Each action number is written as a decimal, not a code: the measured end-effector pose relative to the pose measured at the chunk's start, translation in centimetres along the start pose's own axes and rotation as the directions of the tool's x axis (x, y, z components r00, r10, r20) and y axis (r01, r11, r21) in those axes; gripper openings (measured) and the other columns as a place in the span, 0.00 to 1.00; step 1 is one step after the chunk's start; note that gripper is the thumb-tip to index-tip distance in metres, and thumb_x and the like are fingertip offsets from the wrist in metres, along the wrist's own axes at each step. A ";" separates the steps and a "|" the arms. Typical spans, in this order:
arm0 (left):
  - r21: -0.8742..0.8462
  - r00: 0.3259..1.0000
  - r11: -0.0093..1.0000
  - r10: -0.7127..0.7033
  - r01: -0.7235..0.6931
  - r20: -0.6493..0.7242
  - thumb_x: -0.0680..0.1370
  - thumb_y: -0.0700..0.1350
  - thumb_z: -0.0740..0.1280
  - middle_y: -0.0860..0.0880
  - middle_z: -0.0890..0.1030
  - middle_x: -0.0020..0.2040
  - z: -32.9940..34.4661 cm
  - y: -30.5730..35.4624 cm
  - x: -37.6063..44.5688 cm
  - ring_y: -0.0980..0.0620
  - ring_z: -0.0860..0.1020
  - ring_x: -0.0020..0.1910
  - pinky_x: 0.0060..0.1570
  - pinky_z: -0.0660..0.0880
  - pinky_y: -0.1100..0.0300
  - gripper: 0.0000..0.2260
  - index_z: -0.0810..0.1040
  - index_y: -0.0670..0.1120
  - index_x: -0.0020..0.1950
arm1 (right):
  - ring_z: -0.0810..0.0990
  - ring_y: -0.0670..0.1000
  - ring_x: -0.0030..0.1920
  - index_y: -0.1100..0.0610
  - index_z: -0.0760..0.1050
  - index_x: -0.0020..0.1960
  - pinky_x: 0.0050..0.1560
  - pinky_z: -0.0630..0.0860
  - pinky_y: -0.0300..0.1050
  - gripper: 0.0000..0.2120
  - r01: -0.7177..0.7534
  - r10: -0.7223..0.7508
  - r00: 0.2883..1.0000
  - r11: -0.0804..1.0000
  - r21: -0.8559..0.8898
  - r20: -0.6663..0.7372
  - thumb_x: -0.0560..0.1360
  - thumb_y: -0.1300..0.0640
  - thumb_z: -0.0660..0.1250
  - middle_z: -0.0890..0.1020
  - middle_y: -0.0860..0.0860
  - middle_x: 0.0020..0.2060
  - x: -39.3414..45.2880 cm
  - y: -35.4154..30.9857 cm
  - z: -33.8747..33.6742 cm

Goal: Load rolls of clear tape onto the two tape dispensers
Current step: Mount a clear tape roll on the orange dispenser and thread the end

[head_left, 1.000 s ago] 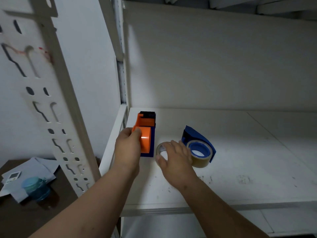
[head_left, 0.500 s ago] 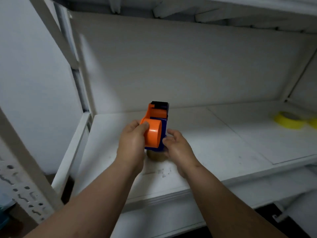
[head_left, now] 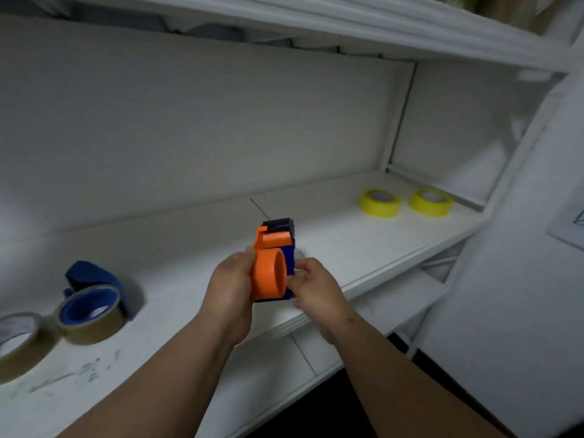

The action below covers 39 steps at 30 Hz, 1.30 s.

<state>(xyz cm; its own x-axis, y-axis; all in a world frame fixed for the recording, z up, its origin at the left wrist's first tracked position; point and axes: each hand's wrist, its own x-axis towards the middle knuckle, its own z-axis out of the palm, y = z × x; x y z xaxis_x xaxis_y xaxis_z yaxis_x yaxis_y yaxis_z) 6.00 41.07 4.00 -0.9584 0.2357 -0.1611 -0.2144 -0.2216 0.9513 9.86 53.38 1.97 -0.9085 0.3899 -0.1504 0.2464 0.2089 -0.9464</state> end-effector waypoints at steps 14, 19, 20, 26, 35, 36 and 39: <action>0.097 0.915 0.951 -0.309 0.293 0.259 0.81 0.41 0.60 0.38 0.79 0.60 15.9 -4.2 14.0 0.38 0.78 0.57 0.46 0.77 0.49 0.13 0.73 0.38 0.65 | 0.80 0.53 0.51 0.52 0.66 0.67 0.47 0.76 0.44 0.21 -0.099 0.095 0.973 0.995 -0.011 -0.209 0.75 0.59 0.62 0.81 0.52 0.52 11.7 4.5 -14.6; 0.089 0.903 0.940 -0.342 0.330 0.262 0.80 0.43 0.61 0.37 0.80 0.61 21.0 -5.3 18.2 0.36 0.79 0.56 0.46 0.78 0.45 0.16 0.72 0.40 0.67 | 0.81 0.52 0.50 0.52 0.67 0.66 0.44 0.73 0.42 0.20 -0.120 0.119 0.967 0.993 0.006 -0.227 0.75 0.62 0.61 0.82 0.54 0.51 15.7 6.0 -19.1; 0.088 0.905 0.942 -0.336 0.324 0.262 0.80 0.44 0.61 0.38 0.80 0.60 22.0 -5.5 18.9 0.37 0.80 0.54 0.44 0.78 0.46 0.16 0.73 0.40 0.66 | 0.81 0.52 0.49 0.53 0.67 0.66 0.43 0.73 0.42 0.20 -0.116 0.115 0.967 0.993 0.011 -0.227 0.75 0.63 0.61 0.82 0.54 0.51 16.6 6.3 -20.0; 0.078 0.949 0.958 -0.284 0.276 0.140 0.80 0.47 0.64 0.41 0.84 0.56 27.0 -6.3 23.2 0.41 0.82 0.54 0.53 0.79 0.44 0.14 0.79 0.41 0.61 | 0.80 0.49 0.41 0.53 0.69 0.62 0.37 0.75 0.39 0.19 -0.091 0.090 0.985 0.996 -0.001 -0.150 0.75 0.67 0.58 0.81 0.55 0.49 23.9 7.4 -25.1; -0.042 0.957 0.973 -0.231 0.227 -0.173 0.80 0.42 0.63 0.43 0.80 0.48 32.5 -7.1 25.1 0.41 0.78 0.48 0.54 0.74 0.44 0.08 0.73 0.42 0.58 | 0.73 0.57 0.64 0.54 0.69 0.68 0.64 0.70 0.49 0.20 0.092 -0.136 0.990 0.847 -0.524 -0.047 0.77 0.58 0.62 0.75 0.56 0.65 33.1 9.0 -32.3; -0.047 0.954 0.973 -0.229 0.224 -0.192 0.80 0.41 0.64 0.43 0.80 0.49 32.8 -7.1 25.2 0.41 0.78 0.48 0.54 0.74 0.43 0.08 0.73 0.42 0.58 | 0.70 0.58 0.66 0.54 0.68 0.69 0.66 0.67 0.49 0.21 0.119 -0.174 0.984 0.791 -0.600 -0.034 0.77 0.57 0.62 0.73 0.55 0.66 33.6 9.2 -32.6; -0.059 0.949 0.975 -0.223 0.215 -0.221 0.80 0.41 0.64 0.41 0.80 0.53 33.3 -7.1 25.7 0.39 0.79 0.51 0.54 0.75 0.43 0.11 0.73 0.41 0.62 | 0.63 0.57 0.71 0.53 0.64 0.72 0.70 0.61 0.47 0.25 0.218 -0.254 0.966 0.674 -0.706 0.055 0.76 0.56 0.62 0.67 0.53 0.70 34.7 9.4 -33.3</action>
<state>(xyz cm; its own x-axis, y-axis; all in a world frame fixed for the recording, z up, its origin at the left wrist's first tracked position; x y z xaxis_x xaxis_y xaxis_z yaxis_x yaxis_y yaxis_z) -10.82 80.22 1.86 -0.9038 0.0636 -0.4232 -0.4262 -0.2213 0.8771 -8.13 98.71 -2.60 -0.9584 0.2742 0.0797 0.2066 0.8587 -0.4689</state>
